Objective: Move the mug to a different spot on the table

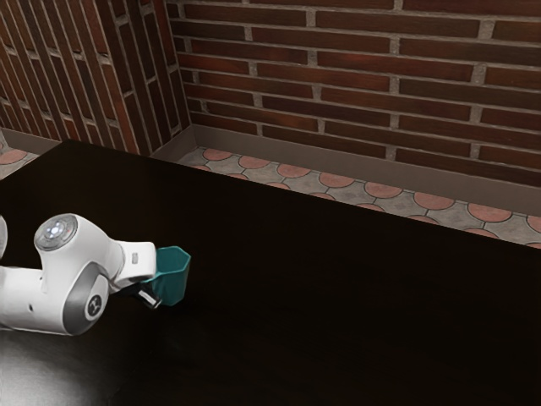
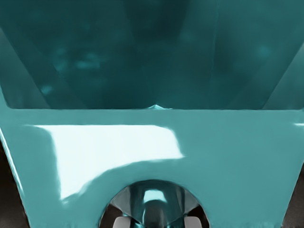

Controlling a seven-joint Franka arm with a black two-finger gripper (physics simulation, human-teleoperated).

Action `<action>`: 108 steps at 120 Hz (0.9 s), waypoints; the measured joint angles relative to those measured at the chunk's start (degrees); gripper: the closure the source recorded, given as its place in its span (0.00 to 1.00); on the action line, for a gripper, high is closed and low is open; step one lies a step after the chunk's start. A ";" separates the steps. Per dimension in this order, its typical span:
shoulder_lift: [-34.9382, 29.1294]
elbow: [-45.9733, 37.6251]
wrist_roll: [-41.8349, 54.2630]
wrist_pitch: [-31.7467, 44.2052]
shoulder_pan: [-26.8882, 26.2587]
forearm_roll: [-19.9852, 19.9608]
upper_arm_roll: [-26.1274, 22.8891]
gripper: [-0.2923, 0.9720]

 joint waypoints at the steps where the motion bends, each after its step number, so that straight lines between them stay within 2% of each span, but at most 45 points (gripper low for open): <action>1: 0.19 0.02 0.14 0.09 0.01 0.01 0.00 0.78; 28: 3.83 1.13 4.36 1.54 0.71 0.18 0.04 0.78; 96: 7.42 1.11 11.50 3.15 1.16 0.04 -0.18 0.78; 108: 7.57 0.86 12.00 2.96 1.19 0.08 -0.04 0.61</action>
